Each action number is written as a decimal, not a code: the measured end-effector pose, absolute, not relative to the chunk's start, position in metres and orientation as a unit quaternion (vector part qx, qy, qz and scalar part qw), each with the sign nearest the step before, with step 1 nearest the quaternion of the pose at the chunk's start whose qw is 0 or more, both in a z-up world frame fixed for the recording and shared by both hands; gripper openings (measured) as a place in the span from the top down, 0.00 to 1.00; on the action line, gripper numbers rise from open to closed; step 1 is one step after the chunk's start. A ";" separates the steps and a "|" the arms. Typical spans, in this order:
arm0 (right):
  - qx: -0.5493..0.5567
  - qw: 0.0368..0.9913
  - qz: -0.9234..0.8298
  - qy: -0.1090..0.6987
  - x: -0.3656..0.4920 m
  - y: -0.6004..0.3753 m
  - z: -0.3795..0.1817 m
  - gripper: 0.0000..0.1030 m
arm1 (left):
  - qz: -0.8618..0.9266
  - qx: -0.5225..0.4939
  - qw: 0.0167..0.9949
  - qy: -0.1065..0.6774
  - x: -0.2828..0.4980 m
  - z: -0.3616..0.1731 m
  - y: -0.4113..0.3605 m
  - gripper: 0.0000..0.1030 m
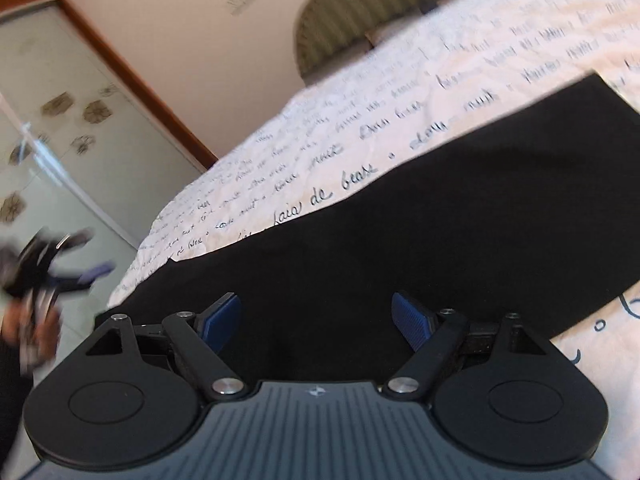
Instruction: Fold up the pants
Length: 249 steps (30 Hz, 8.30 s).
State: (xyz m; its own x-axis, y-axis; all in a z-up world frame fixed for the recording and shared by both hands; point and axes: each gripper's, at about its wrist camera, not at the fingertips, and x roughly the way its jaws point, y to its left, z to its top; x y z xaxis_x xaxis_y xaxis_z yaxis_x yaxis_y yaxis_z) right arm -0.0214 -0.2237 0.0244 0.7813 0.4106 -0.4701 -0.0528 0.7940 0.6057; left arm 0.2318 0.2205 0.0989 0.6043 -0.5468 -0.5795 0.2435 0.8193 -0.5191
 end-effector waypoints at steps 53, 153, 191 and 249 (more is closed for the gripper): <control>0.525 0.817 -0.094 0.219 -0.107 -0.366 0.019 0.14 | -0.161 -0.203 0.915 0.308 0.107 0.086 0.171 0.33; 0.258 0.928 -0.225 0.145 -0.081 -0.338 0.030 0.16 | -0.219 -0.218 0.880 0.360 0.123 0.001 0.050 0.85; 0.258 0.923 -0.235 0.160 -0.079 -0.338 0.028 0.16 | -0.150 -0.153 0.917 0.336 0.098 0.019 0.087 0.84; -0.192 0.964 0.012 0.185 -0.117 -0.152 0.055 0.06 | -0.200 -0.397 0.797 0.409 0.114 0.035 0.159 0.96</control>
